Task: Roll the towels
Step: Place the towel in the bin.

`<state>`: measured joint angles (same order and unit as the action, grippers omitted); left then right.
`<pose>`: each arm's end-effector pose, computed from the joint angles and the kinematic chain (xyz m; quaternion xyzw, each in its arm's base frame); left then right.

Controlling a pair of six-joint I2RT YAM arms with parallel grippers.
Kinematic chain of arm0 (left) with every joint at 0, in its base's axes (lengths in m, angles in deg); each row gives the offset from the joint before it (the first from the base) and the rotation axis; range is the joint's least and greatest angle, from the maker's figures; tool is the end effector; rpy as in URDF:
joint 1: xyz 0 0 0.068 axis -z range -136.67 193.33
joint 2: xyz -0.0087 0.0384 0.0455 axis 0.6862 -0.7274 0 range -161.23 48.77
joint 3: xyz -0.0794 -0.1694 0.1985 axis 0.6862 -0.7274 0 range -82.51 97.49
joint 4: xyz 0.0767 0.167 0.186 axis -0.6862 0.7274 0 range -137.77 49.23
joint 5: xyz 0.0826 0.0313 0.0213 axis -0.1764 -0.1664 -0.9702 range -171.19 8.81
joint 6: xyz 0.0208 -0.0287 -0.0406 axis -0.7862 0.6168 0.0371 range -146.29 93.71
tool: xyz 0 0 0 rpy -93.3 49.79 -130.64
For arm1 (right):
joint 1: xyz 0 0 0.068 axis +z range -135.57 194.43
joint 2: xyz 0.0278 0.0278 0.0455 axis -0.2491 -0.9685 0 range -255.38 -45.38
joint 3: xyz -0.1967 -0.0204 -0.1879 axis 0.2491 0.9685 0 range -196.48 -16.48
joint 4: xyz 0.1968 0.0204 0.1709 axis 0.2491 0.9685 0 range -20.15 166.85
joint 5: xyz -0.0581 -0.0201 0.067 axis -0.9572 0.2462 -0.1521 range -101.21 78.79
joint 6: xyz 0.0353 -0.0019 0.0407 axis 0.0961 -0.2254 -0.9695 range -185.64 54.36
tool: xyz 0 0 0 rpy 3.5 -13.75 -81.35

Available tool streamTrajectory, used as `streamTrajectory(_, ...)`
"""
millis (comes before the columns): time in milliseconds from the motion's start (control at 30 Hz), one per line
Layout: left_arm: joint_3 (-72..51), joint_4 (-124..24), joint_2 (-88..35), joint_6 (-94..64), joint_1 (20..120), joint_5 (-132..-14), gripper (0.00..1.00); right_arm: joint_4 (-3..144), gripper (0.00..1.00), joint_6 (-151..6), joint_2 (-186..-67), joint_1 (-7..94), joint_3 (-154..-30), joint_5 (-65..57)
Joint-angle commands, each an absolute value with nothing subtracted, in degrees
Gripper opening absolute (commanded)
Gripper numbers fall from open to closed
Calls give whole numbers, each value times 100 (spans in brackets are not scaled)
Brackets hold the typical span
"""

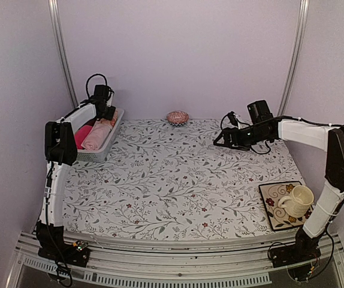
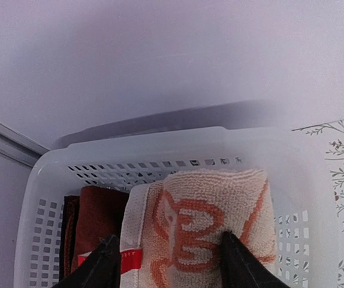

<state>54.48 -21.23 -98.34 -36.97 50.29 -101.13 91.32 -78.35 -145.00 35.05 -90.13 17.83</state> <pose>0.5767 -0.0581 0.2087 0.0582 0.8816 0.1690 0.4368 0.3512 0.1506 0.2429 -0.1531 0.8936 0.3246 0.2695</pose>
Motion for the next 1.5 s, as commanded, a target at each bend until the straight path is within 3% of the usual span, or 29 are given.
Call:
streamTrajectory(0,5359,-2183,-9579,-3814,4963,-10315,57,9052,99,-7872,-14447,3561,-8988,1818)
streamTrajectory(1467,5157,-2348,-10194,-3876,4496,-10810,58,9175,99,-7900,-14299,3688,-8939,1774)
